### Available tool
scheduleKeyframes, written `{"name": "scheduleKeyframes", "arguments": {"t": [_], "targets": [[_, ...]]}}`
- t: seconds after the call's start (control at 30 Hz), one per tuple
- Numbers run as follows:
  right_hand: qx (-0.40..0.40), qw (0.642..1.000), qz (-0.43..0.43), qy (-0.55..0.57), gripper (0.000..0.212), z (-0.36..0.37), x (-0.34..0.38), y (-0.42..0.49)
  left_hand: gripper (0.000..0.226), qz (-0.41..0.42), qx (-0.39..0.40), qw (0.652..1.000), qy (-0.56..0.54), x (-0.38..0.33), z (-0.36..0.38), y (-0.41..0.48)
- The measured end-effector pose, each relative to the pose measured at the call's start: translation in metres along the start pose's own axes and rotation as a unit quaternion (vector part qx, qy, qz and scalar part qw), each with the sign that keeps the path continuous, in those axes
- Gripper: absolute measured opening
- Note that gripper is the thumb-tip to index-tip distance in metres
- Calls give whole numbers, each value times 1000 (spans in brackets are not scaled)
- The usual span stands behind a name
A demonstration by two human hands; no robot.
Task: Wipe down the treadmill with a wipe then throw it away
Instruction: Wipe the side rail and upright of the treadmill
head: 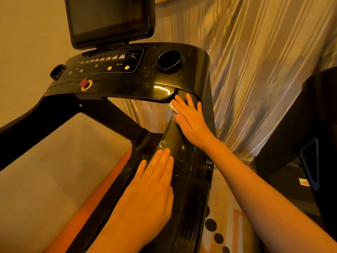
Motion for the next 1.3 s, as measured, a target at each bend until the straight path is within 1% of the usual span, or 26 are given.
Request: {"name": "scheduleKeyframes", "arguments": {"t": [0.2,0.37,0.47,0.5,0.53,0.6,0.67,0.73,0.97,1.03,1.13,1.23,1.3], "targets": [[-26,993,73,86,51,3,2,-13,66,-2,-2,1000,-7,0,1,-1],[-92,975,145,139,47,6,13,-13,65,-4,-2,1000,-10,-1,-3,-1],[-140,966,154,153,47,9,16,-11,65,-4,8,1000,-12,-1,-4,0],[-143,966,154,153,48,10,15,-10,65,-2,8,1000,-13,-1,-4,0],[-132,968,154,148,48,10,15,-9,65,-2,9,1000,-17,0,-5,-1],[-83,977,151,126,52,10,15,-8,65,-1,12,1000,-27,-1,-5,-1],[-38,984,141,106,60,8,16,-7,65,-2,16,999,-34,-1,-6,0],[-20,988,125,91,65,6,17,-8,65,-8,22,999,-37,0,-6,0],[-17,995,92,40,59,6,21,-22,66,-10,56,997,-45,1,-12,3],[-7,996,86,15,60,3,18,-15,67,-13,61,996,-66,1,-12,2],[-6,996,85,-16,61,0,16,-1,69,-25,92,990,-104,0,-17,4],[-8,996,93,7,60,4,24,-13,69,-46,106,984,-133,0,-20,6],[-4,997,81,12,60,6,27,-30,72,-50,125,983,-124,1,-21,9]]}}
Point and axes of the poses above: each hand's wrist, its own y-axis towards the middle knuckle, its own z-axis out of the palm, x = y × z, the point moved 1 cm from there along y, towards the middle knuckle, and after that the axes turned 11 degrees about -x, right-handed, at the moved point
